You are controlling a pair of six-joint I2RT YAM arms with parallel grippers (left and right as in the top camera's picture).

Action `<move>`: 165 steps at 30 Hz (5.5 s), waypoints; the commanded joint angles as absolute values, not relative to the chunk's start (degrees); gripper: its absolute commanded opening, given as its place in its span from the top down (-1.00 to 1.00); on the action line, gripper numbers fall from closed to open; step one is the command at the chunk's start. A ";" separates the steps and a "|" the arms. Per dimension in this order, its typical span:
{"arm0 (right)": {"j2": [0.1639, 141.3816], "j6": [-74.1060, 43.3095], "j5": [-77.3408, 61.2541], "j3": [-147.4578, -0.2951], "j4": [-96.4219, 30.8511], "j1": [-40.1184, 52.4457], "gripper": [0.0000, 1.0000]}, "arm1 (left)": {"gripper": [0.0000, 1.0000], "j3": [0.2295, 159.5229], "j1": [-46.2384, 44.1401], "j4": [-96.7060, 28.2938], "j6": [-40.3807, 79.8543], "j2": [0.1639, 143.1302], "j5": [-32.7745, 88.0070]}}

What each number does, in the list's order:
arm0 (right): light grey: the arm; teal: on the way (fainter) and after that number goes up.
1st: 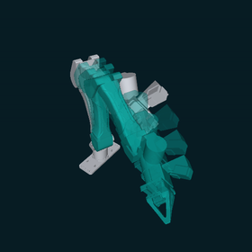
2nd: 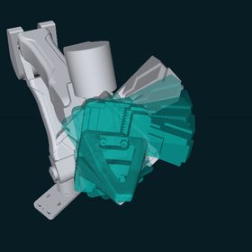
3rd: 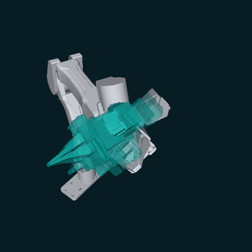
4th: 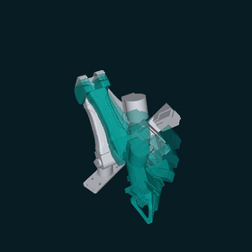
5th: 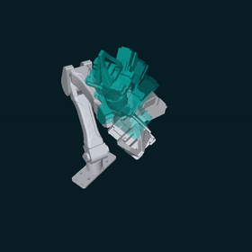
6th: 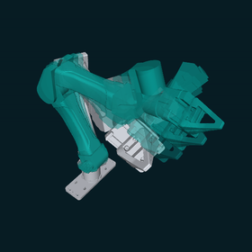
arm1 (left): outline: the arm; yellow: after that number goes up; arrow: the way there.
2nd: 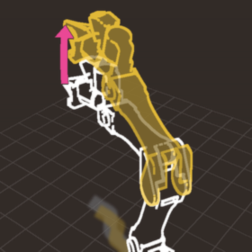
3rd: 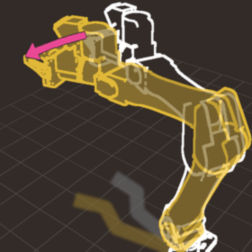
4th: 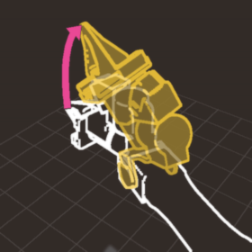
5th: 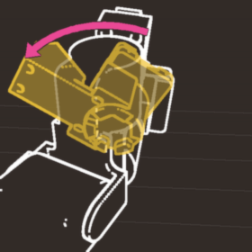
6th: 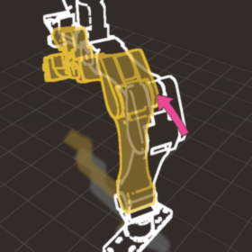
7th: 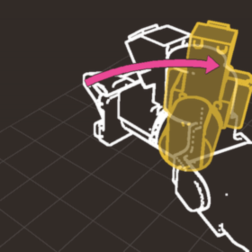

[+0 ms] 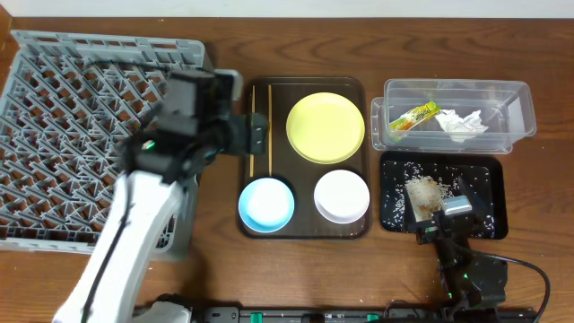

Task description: Sort waste into correct bins and load items into the dishwasher

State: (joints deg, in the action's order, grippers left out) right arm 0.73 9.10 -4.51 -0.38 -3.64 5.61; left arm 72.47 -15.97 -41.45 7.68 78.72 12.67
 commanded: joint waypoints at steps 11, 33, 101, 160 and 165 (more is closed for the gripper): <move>0.62 9.50 -4.58 -0.32 -3.88 5.26 -0.99 | -0.18 71.90 -18.09 -27.44 8.21 102.17 3.38; 0.67 9.50 -4.58 -0.32 -3.88 5.26 -0.98 | 0.79 71.85 -17.98 -23.79 8.23 116.22 -0.47; 0.67 9.50 -4.58 -0.32 -3.88 5.26 -0.99 | 0.63 76.82 -20.60 -26.61 9.96 117.08 -0.23; 0.67 9.50 -4.58 -0.32 -3.88 5.26 -0.99 | 0.04 78.74 -29.89 -53.93 14.35 88.53 10.96; 0.67 9.50 -4.58 -0.32 -3.88 5.26 -0.99 | 0.02 75.05 -33.32 -48.93 19.42 91.29 10.92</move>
State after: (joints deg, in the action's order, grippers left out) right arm 0.73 9.10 -4.51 -0.38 -3.64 5.61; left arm 77.41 -32.01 -51.18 12.99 88.88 9.89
